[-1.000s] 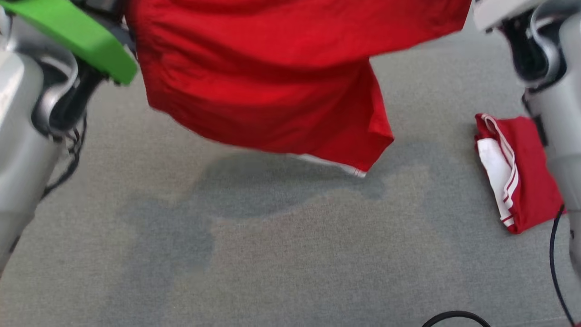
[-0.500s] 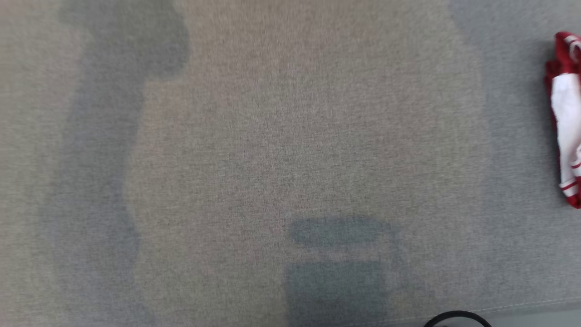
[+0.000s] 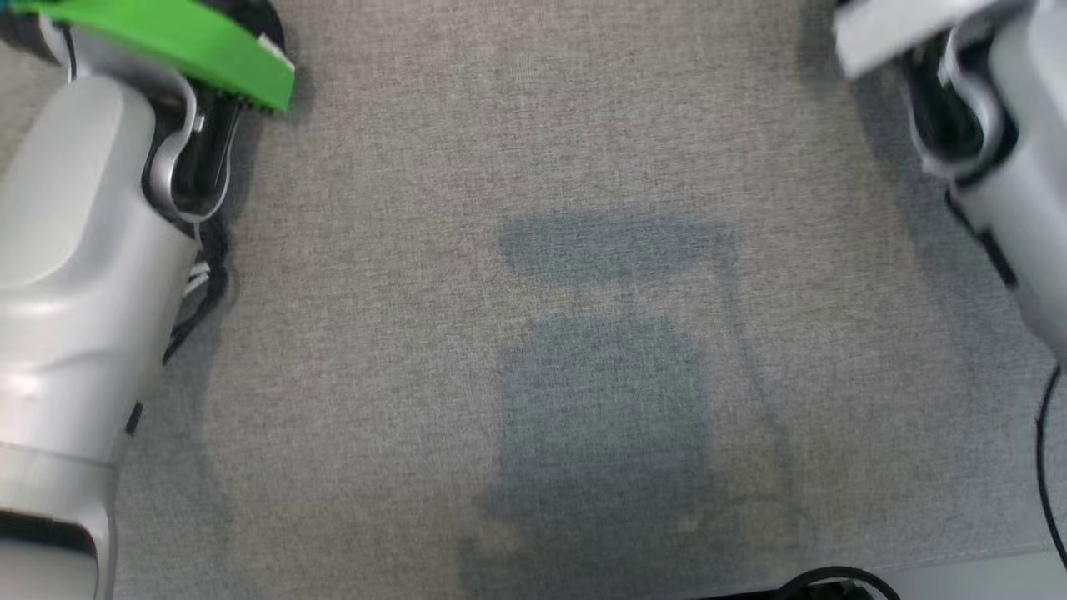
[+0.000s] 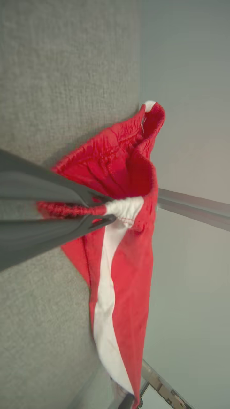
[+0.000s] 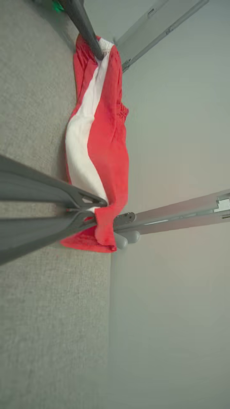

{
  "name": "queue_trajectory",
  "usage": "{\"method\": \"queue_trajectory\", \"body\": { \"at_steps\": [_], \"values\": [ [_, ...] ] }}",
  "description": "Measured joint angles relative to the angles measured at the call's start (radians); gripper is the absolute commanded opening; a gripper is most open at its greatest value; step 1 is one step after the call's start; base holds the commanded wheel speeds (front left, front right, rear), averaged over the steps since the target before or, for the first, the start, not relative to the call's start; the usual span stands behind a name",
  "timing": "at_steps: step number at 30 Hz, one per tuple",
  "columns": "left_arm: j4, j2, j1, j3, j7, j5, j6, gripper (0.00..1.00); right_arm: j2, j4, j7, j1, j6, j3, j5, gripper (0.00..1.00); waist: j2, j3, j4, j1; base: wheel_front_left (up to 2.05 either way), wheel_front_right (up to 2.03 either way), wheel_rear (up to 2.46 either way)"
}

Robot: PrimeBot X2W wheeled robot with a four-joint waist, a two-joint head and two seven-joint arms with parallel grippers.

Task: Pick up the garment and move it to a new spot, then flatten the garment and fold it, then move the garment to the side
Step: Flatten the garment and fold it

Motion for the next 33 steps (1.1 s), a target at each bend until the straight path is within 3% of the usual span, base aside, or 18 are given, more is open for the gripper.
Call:
{"method": "queue_trajectory", "body": {
  "at_steps": [2, 4, 8, 12, 26, 33],
  "values": [
    [-0.045, 0.006, 0.072, 0.023, 0.0, -0.06, 0.0, 0.0, -0.063, -0.068, -0.002, 0.065, 0.0, 0.092, 0.033, 0.0, 0.0, -0.015, -0.003, -0.0003, 0.0, 0.0, 0.0],
    [-0.09, 0.021, 0.155, 0.022, -0.004, -0.068, 0.0, 0.0, -0.1, -0.097, -0.002, 0.132, 0.0, 0.135, 0.11, 0.0, 0.0001, -0.036, -0.006, -0.0003, 0.0, 0.0, 0.0],
    [-0.145, 0.029, 0.318, 0.049, -0.006, -0.081, 0.0, 0.0, -0.161, -0.11, -0.005, 0.236, 0.0, 0.204, 0.153, 0.0, 0.0, -0.099, -0.013, -0.0004, 0.0, 0.0, 0.0],
    [-0.169, 0.028, 0.477, 0.047, -0.006, -0.092, 0.0, 0.0, -0.154, -0.111, -0.007, 0.359, 0.0, 0.218, 0.222, 0.0, 0.0, -0.187, -0.019, -0.0004, 0.0, 0.0, 0.0],
    [-0.184, 0.007, 0.947, 0.068, 0.002, -0.119, 0.0, 0.0, -0.104, -0.061, -0.007, 0.769, 0.0, 0.169, 0.211, 0.0, 0.0, -0.51, -0.037, -0.0004, 0.0, 0.0, 0.0],
    [-0.216, -0.017, 1.091, 0.093, 0.003, -0.109, 0.0, 0.0, -0.101, -0.075, -0.007, 0.936, 0.0, 0.177, 0.253, 0.0, 0.0, -0.663, -0.028, -0.0004, 0.0, 0.0, 0.0]
  ]
}}
